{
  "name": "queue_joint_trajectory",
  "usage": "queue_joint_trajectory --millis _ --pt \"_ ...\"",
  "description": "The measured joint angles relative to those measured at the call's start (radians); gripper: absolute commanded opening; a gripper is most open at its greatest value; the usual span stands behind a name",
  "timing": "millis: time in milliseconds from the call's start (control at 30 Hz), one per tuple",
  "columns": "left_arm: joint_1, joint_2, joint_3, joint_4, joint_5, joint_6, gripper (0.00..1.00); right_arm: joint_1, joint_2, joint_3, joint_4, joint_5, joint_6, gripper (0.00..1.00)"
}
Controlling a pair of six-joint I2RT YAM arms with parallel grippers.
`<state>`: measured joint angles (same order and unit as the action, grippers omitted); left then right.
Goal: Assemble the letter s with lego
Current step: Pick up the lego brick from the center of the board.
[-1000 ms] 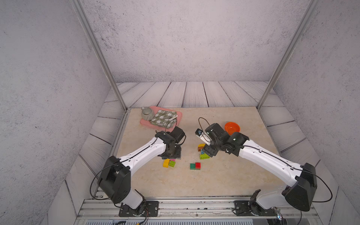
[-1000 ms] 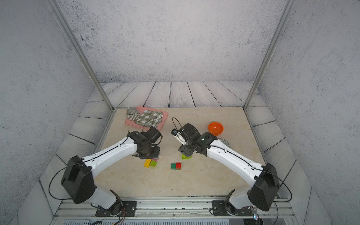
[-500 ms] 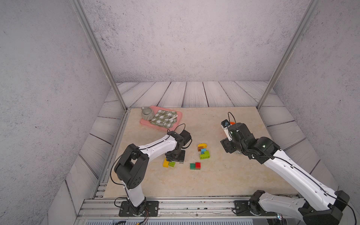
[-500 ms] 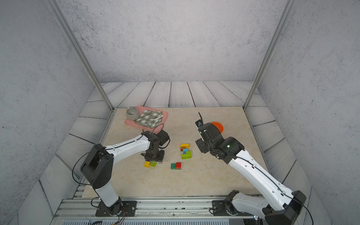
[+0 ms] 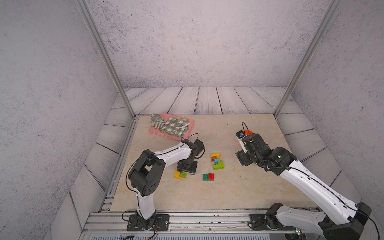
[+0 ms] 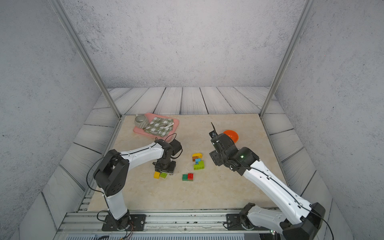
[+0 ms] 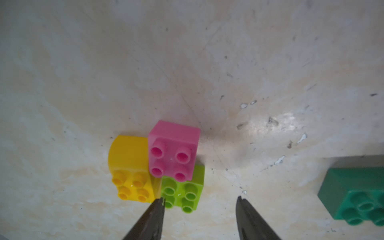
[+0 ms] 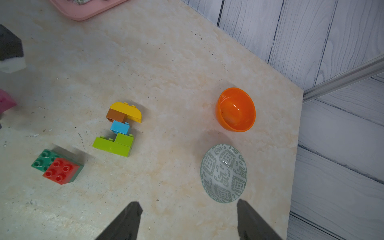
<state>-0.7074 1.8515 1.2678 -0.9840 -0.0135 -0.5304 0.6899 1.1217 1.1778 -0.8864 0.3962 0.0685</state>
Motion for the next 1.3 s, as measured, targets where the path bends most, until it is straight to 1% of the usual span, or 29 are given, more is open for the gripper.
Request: queue_joint_trajectory --millis 367,567,733,800,833,900,1000,1133,1300 --pt "0.023 0.005 0.000 0.006 0.010 0.001 0.59 0.000 0.000 -0.001 0.000 -0.001 0.009 0.76" --pt "0.027 0.005 -0.003 0.023 0.029 0.009 0.49 0.000 0.001 -0.001 0.000 -0.001 0.010 0.76" --pt "0.027 0.005 -0.010 0.027 0.038 0.009 0.47 -0.001 0.008 -0.001 -0.003 -0.002 0.011 0.76" --pt "0.027 0.005 -0.015 0.026 0.039 0.008 0.49 -0.002 0.011 -0.001 -0.008 -0.002 0.011 0.76" --pt "0.027 0.005 -0.017 0.026 0.040 0.008 0.51 -0.002 0.011 -0.001 -0.009 -0.002 0.011 0.76" --pt "0.027 0.005 -0.020 0.026 0.042 0.006 0.60 -0.002 0.013 -0.001 -0.011 -0.003 0.012 0.76" --pt "0.027 0.004 -0.027 0.024 0.042 0.003 0.60 -0.002 0.013 -0.001 -0.014 -0.004 0.015 0.76" --pt "0.027 0.004 -0.036 0.024 0.046 0.000 0.56 -0.002 0.013 -0.001 -0.015 -0.005 0.019 0.76" --pt "0.027 0.004 -0.060 0.037 0.068 -0.010 0.46 -0.002 0.013 -0.001 -0.015 -0.005 0.026 0.76"
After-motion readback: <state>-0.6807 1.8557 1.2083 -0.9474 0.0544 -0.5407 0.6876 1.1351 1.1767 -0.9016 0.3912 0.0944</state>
